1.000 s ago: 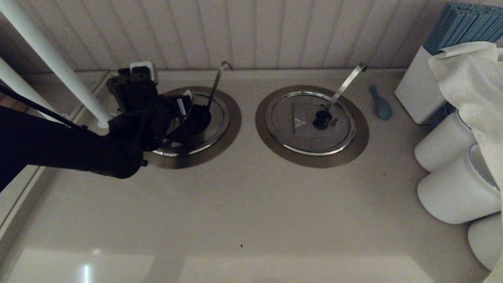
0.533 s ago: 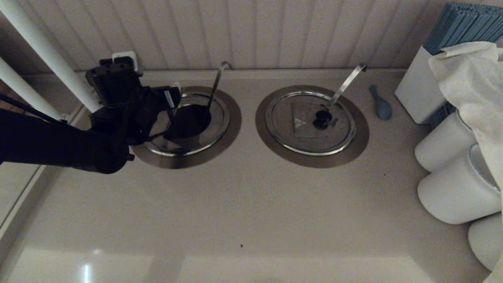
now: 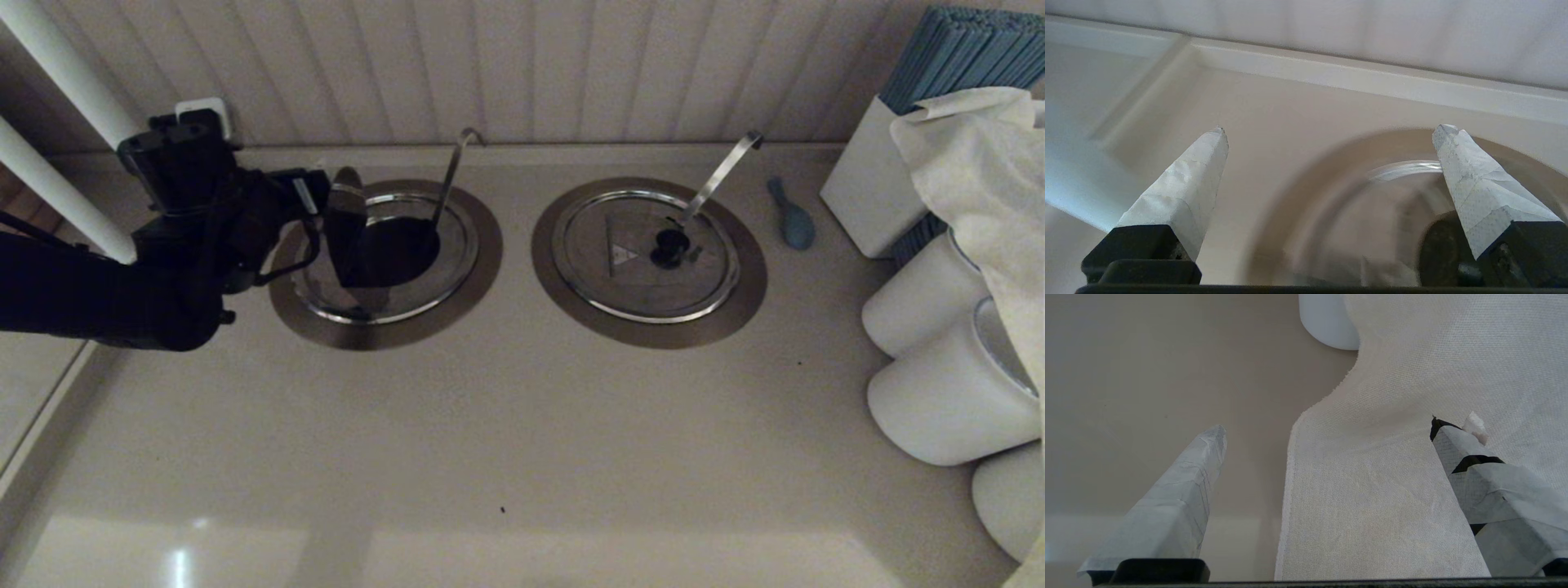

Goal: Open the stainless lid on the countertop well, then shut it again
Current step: Open the lid

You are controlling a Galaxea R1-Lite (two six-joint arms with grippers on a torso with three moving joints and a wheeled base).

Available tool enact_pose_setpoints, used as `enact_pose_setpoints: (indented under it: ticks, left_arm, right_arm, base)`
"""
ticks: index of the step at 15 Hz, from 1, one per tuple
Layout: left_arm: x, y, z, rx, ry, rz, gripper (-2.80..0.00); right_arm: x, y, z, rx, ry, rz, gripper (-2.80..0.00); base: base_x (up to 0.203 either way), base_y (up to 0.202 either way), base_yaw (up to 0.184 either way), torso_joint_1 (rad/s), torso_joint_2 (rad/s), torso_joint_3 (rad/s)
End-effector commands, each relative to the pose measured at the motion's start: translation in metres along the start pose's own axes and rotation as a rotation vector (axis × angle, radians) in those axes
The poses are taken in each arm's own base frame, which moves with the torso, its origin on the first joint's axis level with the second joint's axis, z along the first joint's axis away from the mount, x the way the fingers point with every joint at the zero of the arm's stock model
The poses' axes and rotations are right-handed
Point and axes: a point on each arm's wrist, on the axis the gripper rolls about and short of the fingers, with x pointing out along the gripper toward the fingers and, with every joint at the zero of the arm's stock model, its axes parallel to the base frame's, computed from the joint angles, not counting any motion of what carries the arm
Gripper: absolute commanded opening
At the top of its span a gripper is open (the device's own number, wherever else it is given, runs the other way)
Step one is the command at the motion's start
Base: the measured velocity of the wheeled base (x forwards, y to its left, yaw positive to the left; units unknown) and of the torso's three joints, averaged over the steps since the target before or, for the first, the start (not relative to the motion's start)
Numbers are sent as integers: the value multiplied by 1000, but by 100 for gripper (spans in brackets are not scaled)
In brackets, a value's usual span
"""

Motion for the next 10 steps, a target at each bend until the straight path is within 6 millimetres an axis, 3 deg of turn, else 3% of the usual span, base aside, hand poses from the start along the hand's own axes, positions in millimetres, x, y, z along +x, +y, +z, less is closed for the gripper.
enact_pose_setpoints:
  ticks: [1,6,10]
  left_arm:
    - [3,15,8,0,-26,27,0]
    - [5,54,44,-5,-129,112,0]
    - [2,60,64,-19,-184,130,0]
  right_arm:
    - [0,0,0,0,1,1,0]
    - [0,0,0,0,1,1,0]
    - [0,0,0,0,1,1,0]
  base:
    - [0,0,0,0,0,0]
    - [0,0,0,0,0,0]
    - [0,0,0,0,0,0]
